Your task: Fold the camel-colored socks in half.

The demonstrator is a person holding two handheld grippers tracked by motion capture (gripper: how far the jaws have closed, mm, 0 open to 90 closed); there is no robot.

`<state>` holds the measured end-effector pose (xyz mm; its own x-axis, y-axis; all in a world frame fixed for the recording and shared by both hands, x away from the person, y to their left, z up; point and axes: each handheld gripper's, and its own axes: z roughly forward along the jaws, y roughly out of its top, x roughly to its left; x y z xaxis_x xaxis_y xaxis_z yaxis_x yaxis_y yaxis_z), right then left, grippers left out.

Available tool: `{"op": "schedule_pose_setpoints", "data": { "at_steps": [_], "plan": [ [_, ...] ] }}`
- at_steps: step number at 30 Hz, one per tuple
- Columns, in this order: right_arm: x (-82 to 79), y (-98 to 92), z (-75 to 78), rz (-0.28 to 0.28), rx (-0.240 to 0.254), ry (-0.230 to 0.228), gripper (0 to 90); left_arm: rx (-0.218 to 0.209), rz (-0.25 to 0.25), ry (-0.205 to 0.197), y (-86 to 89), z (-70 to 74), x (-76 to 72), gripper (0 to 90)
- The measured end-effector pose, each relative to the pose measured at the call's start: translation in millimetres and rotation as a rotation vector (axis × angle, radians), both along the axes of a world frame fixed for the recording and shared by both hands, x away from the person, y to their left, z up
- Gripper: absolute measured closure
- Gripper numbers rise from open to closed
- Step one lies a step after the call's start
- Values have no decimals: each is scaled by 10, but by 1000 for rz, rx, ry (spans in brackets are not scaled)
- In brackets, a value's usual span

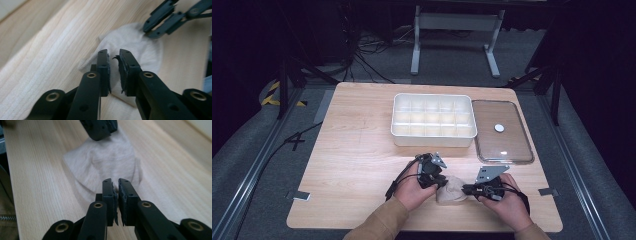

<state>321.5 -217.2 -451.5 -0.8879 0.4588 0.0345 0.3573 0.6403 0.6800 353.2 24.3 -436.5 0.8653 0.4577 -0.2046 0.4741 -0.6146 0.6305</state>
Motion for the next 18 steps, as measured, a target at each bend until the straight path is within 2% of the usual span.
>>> {"op": "schedule_pose_setpoints", "data": {
  "at_steps": [3, 6, 10, 13, 15, 18],
  "plan": [
    [-10, -15, 98, -19, 24, -33, 840, 27, 14, -33, 103, 88, -12, 683],
    [-19, 12, 146, -28, 45, -53, 834, 25, 26, -18, 205, 128, -9, 615],
    [-17, 84, 94, -39, 55, -39, 807, 64, 24, -5, 295, 123, 3, 553],
    [-16, 137, 53, -35, 53, -31, 817, 81, 19, -1, 332, 124, 7, 545],
    [-9, 181, 24, -29, 42, -17, 827, 113, 13, -6, 348, 130, 5, 535],
    [17, 214, -55, -33, -1, 4, 840, 127, 11, -4, 380, 142, 2, 526]
  ]
}}
